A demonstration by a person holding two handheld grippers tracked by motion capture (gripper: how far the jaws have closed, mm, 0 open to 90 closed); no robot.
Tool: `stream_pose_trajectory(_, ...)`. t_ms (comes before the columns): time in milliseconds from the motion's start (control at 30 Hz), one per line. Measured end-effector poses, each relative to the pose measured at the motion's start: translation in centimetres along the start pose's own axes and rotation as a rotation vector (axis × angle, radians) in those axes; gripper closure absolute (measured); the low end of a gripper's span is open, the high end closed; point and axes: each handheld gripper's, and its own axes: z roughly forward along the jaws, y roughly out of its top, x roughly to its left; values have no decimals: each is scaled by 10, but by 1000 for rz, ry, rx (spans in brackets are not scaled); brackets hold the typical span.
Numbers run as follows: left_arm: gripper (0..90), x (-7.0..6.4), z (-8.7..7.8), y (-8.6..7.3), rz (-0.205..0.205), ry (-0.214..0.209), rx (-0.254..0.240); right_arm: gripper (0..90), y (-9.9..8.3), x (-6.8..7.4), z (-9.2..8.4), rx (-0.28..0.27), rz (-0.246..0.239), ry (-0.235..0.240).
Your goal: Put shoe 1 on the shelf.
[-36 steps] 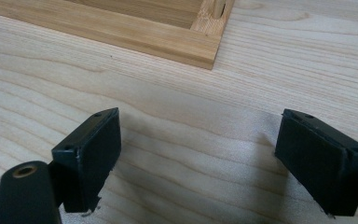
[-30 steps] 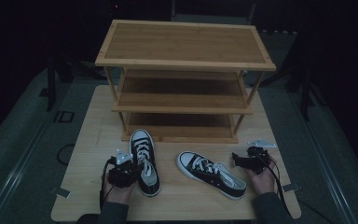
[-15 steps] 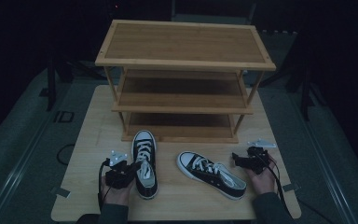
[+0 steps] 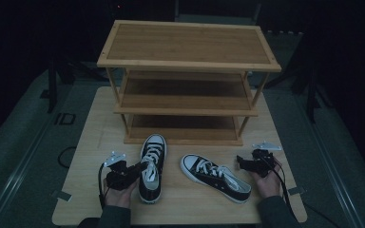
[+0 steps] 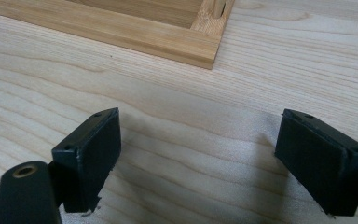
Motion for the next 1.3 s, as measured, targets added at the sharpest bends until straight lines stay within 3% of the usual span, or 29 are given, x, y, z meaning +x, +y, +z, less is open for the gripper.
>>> stream_pose_trajectory(700,887,-9,-26,34,-19,-124,-52,138,0,0,0,0,2,0)
stream_pose_trajectory(1300,886,-30,-55,63,-3,-209,-102,138,0,0,0,0,3,0)
